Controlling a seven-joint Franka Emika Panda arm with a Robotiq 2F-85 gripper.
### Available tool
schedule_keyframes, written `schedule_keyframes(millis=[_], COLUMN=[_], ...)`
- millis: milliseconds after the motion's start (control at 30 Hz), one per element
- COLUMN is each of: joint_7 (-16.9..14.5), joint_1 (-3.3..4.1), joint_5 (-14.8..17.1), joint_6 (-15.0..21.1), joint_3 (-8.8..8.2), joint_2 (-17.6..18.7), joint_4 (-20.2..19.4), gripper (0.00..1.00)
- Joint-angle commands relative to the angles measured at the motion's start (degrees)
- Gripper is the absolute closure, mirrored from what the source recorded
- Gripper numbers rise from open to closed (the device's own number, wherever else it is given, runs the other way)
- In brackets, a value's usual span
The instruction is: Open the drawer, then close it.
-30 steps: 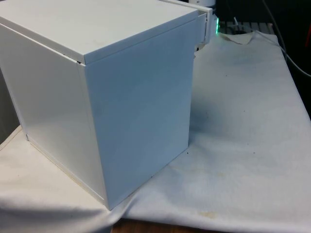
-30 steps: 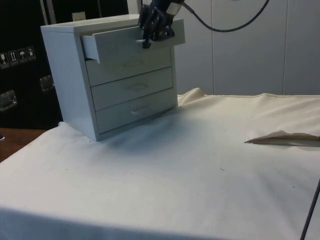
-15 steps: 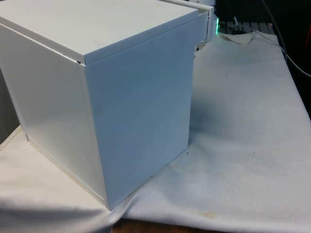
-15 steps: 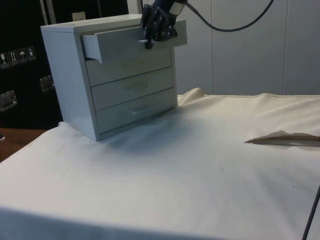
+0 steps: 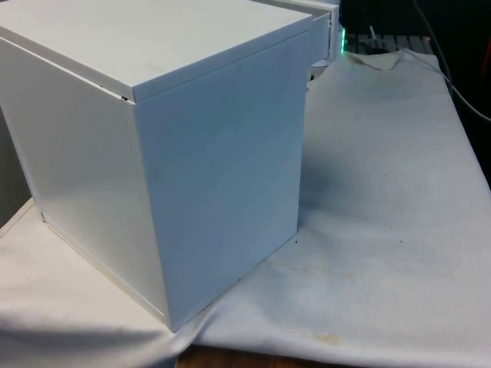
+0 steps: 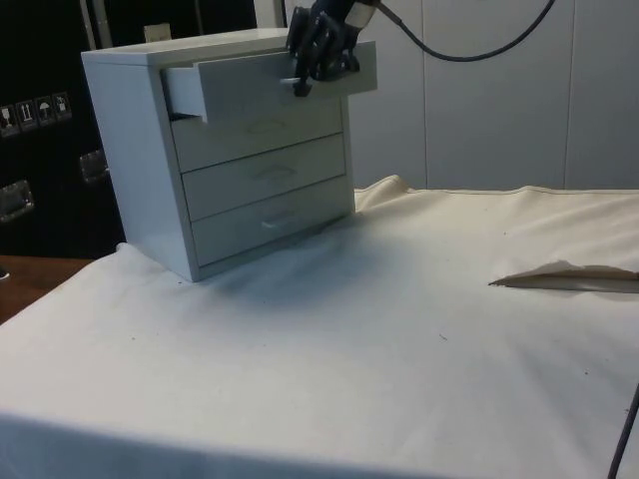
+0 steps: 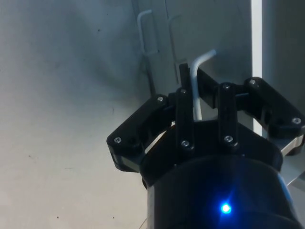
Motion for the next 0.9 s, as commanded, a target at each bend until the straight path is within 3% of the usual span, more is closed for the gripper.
schedule_keyframes(millis=[0, 200, 233, 267, 433, 467, 500, 700, 733, 767, 867], joint_7=[0.92, 0.97, 0.06, 0.97, 1.32, 0.63, 1.49, 2.86, 2.29, 2.92, 3.32], joint_1=[-2.29, -2.12, -0.06, -2.06, -1.78, -0.06, -1.78, -1.6, -0.06, -1.6, -1.66], joint_5=[-2.18, -2.12, -0.11, -2.12, -2.52, -0.97, -2.64, -3.72, -2.23, -3.9, -4.53], joint_6=[-0.46, -0.86, 0.0, -0.97, -2.12, -1.32, -2.35, -3.67, -3.09, -3.72, -3.9], joint_3=[1.38, 1.83, 0.23, 2.01, 2.92, 1.55, 3.15, 3.95, 2.75, 3.95, 3.95], joint_2=[-2.46, -2.46, -0.11, -2.41, -2.58, -0.57, -2.64, -3.72, -1.66, -3.84, -4.3], joint_4=[-2.18, -2.35, -0.23, -2.41, -2.64, -0.74, -2.75, -3.72, -1.66, -3.84, -4.35], gripper=[1.0, 1.0, 1.0, 1.0, 1.0, 1.0, 1.0, 1.0, 1.0, 1.0, 1.0])
